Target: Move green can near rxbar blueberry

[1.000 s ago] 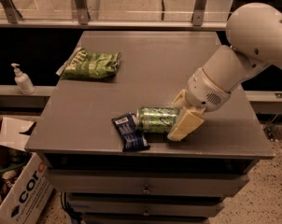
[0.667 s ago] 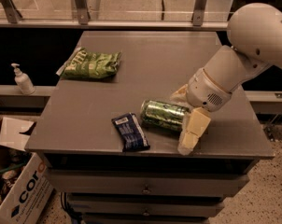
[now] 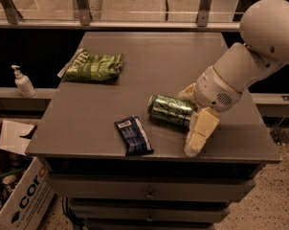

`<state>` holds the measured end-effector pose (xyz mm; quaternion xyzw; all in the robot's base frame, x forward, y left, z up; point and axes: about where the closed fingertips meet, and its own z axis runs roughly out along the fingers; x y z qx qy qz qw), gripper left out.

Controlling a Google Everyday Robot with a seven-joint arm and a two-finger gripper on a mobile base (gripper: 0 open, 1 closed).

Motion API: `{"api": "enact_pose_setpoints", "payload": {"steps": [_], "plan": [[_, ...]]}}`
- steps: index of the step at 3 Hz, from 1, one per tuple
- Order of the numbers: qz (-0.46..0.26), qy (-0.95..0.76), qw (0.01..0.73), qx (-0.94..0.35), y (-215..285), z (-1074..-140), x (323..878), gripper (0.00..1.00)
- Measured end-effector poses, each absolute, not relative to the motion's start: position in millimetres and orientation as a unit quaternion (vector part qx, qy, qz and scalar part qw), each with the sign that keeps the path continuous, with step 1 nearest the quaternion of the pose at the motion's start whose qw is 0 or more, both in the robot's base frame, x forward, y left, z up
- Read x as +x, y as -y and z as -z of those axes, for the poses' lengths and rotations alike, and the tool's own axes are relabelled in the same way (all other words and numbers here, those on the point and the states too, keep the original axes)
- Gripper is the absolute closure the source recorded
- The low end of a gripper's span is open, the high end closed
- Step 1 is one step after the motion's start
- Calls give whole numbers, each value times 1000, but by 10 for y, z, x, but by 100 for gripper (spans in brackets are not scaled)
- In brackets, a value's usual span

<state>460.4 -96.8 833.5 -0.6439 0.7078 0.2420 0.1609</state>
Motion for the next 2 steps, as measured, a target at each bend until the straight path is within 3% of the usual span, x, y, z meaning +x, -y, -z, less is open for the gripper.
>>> {"api": "enact_pose_setpoints", "payload": {"steps": [2], "plan": [[-249,-704,176,-642,1025,-8547,4557,0]]}}
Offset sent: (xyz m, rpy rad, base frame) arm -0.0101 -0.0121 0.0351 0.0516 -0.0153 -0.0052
